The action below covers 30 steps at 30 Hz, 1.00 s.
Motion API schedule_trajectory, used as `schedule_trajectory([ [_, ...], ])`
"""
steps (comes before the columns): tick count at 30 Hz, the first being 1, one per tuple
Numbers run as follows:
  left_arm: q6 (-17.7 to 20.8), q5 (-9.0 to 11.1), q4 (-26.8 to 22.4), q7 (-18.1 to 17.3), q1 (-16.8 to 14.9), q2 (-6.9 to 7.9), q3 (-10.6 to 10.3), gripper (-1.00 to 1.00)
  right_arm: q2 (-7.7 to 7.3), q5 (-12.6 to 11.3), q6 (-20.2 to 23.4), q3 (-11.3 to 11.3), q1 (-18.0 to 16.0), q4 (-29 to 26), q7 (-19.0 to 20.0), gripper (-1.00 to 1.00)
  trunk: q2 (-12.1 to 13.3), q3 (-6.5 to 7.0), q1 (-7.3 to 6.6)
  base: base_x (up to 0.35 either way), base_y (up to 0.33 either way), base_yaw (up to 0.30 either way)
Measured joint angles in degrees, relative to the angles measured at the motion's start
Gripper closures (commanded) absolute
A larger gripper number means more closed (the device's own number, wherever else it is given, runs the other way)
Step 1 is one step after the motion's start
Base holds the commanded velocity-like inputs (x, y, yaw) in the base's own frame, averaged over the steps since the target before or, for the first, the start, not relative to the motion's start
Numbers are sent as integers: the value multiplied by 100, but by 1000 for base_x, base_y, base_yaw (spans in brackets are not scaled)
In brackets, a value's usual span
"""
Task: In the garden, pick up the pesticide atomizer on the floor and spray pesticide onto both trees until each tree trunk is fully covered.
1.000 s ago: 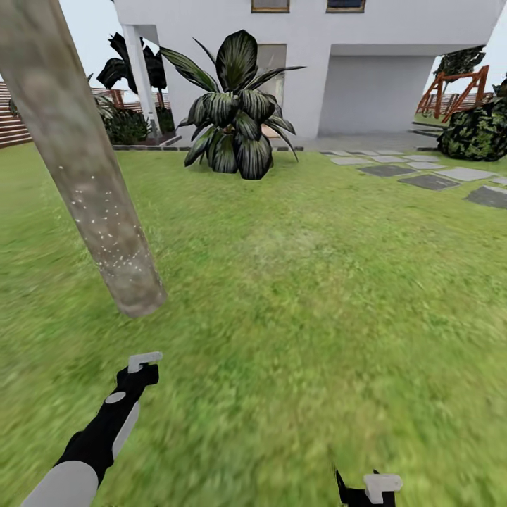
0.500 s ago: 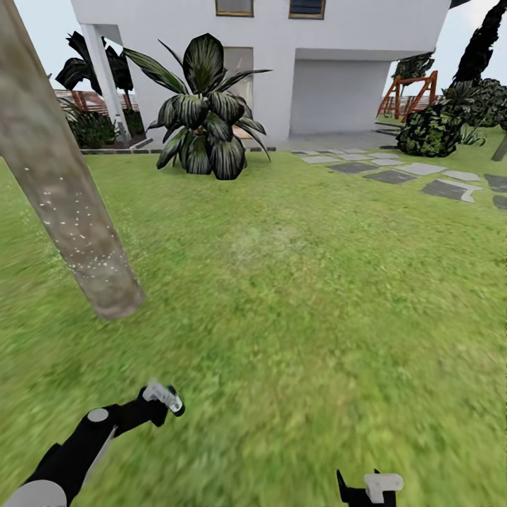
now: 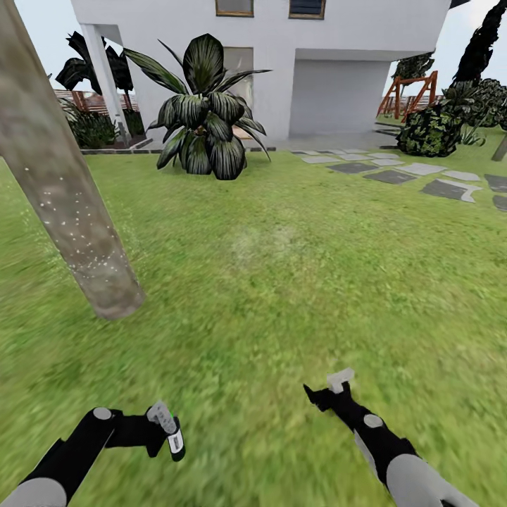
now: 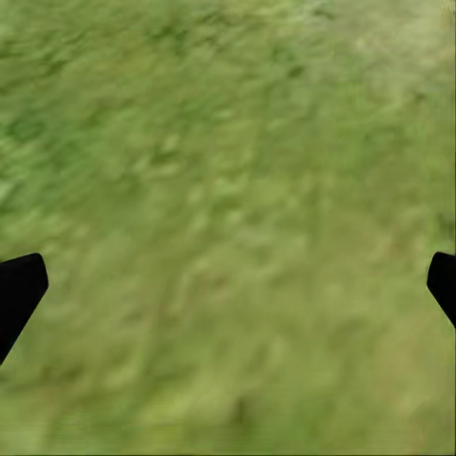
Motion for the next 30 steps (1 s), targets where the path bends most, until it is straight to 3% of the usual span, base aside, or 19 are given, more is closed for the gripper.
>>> schedule_trajectory([
  [2, 229, 1, -20, 75, -24, -13, 9, 100, 119, -11, 226, 589, -89, -334, 478, -100, 0, -1, 0, 0, 0, 0],
  [4, 548, -97, -53, 98, -138, -65, -7, 100, 172, -23, 297, 956, -115, -541, 1560, -100, 0, -1, 0, 0, 0, 0],
  [8, 631, -592, -10, 65, -357, -159, -8, 100, 255, -19, 308, 1016, -119, -570, 1846, -100, 0, -1, 0, 0, 0, 0],
  [12, 844, -688, -25, 86, -388, -166, -8, 100, 274, -12, 318, 1015, -119, -569, 1924, -100, 0, -1, 0, 0, 0, 0],
  [14, 966, -715, -21, 82, -390, -171, -14, 100, 274, 7, 318, 1030, -119, -568, 2246, -100, 0, -1, 0, 0, 0, 0],
  [16, 1006, -922, -8, 56, -390, -176, -163, 100, 280, 17, 334, 1430, -124, -592, 2556, -100, 0, -1, 0, 0, 0, 0],
  [17, 1026, -1044, 8, 45, -388, -178, -484, 100, 308, -6, 347, 2157, -127, -730, 2640, -100, 0, -1, 0, 0, 0, 0],
  [18, 1030, -1064, 6, 42, -389, -179, -573, 100, 320, -11, 348, 2359, -127, -795, 2655, 100, 0, -1, 0, 0, 0, 0],
  [23, 1035, -1136, 3, 41, -390, -244, -675, 100, 391, 7, 350, 2577, -128, -879, 2801, 100, 0, -1, 0, 0, 0, 0],
  [28, 1189, -1712, -68, -73, -395, -501, -677, 100, 405, 15, 590, 2587, -136, -1319, 3472, 100, 0, -1, 0, 0, 0, 0],
  [30, 1206, -1820, -82, -94, -430, -649, -678, 100, 406, 13, 661, 2843, -136, -1361, 3504, 100, 0, -1, 0, 0, 0, 0],
])
